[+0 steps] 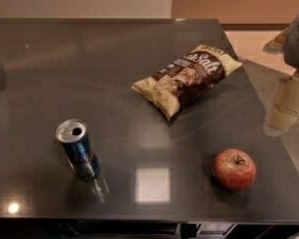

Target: Move apple near brown chip bag

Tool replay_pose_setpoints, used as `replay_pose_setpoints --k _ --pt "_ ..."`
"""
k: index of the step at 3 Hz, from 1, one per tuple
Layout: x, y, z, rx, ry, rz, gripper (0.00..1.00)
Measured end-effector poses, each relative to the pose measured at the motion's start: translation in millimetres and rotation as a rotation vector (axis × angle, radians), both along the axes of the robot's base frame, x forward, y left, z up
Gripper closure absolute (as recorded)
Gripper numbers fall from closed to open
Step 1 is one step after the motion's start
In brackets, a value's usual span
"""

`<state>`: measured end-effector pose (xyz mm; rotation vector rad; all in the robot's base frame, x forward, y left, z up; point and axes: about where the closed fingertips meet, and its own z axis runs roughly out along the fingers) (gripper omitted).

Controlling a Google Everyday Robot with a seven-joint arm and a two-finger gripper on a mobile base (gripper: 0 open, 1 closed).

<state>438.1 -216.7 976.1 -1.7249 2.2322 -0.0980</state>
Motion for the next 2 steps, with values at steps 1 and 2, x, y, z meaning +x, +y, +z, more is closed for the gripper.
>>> replay_pose_setpoints --k 1,2 --pt "0.0 0.0 0.0 0.0 0.0 0.0 0.0" --pt "-1.7 4.2 -1.8 0.02 0.004 0.025 0.0"
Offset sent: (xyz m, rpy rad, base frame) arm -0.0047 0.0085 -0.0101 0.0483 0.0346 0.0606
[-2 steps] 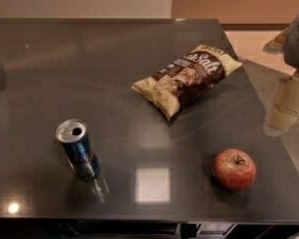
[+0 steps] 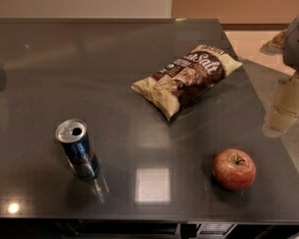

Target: Move apple near brown chip bag

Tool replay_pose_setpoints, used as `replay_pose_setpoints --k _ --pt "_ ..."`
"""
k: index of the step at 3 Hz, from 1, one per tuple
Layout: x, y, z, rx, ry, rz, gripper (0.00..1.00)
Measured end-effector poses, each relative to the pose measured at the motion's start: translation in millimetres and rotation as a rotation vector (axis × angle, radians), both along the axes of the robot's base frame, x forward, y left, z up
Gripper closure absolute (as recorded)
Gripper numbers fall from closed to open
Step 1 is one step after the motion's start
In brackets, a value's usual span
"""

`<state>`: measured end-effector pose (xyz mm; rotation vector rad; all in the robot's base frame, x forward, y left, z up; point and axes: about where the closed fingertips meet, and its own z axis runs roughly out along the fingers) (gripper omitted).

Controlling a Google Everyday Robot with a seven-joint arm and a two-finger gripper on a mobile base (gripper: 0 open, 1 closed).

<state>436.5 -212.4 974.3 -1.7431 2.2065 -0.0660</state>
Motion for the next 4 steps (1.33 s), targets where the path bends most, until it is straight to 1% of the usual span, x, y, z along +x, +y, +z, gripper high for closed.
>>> replay_pose_setpoints --k 1,2,3,4 --pt "-10 12 -13 0.044 0.028 0.077 0.0" --pt "-28 25 -31 0.077 0.058 0.18 0.0" --pt "-50 34 -55 0.063 0.1 0.277 0.0" --pt "-66 36 -80 0.037 0.124 0.353 0.0"
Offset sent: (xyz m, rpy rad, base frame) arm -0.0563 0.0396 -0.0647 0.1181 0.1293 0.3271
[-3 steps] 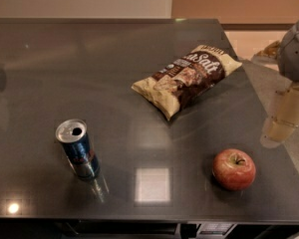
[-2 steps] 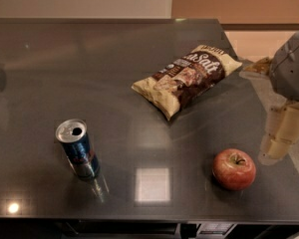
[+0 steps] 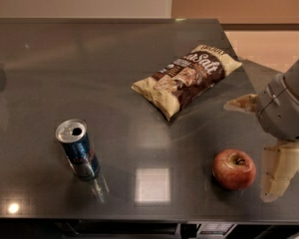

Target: Move apple near brown chip bag

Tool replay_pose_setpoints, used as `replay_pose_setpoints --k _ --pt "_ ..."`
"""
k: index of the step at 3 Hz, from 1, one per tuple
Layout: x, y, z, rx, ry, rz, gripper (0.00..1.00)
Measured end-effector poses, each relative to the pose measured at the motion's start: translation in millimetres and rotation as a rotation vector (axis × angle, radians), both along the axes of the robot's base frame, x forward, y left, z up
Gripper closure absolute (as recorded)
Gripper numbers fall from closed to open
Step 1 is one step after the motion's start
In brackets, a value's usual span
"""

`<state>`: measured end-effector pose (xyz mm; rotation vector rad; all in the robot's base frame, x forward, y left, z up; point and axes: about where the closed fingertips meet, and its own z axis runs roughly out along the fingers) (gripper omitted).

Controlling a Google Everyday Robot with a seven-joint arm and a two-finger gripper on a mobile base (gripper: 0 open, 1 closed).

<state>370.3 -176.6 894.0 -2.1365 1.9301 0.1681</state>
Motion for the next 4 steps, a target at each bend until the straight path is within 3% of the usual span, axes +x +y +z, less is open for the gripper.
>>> replay_pose_setpoints --k 1,3,4 --pt "-12 0 -21 -0.02 0.004 0.065 0.0" --pt "-26 0 -46 -0.029 0.033 0.118 0.0" --pt "-29 -1 -51 -0.039 0.044 0.121 0.16"
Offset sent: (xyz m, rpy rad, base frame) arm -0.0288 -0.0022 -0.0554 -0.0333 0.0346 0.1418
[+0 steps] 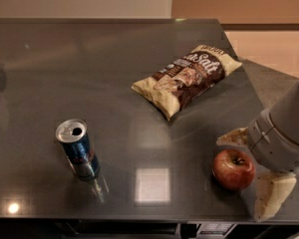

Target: Move apple near brown chip bag

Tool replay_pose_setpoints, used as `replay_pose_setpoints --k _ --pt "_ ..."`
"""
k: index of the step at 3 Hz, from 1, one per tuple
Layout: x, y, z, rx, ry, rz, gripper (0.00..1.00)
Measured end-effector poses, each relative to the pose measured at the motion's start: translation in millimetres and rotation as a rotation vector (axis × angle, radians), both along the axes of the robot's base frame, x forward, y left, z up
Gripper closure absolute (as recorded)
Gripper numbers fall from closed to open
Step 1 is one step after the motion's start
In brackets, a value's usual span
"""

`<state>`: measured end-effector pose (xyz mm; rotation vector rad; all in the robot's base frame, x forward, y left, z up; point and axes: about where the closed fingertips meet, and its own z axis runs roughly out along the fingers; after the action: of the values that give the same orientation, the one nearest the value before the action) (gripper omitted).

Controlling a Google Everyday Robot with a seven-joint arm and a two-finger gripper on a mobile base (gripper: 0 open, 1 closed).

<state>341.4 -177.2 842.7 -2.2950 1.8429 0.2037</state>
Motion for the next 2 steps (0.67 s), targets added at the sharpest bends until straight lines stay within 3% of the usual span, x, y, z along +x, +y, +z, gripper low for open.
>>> replay_pose_setpoints --k 2 --pt "12.8 -3.8 5.1 -0.027 0.007 -0.042 0.62"
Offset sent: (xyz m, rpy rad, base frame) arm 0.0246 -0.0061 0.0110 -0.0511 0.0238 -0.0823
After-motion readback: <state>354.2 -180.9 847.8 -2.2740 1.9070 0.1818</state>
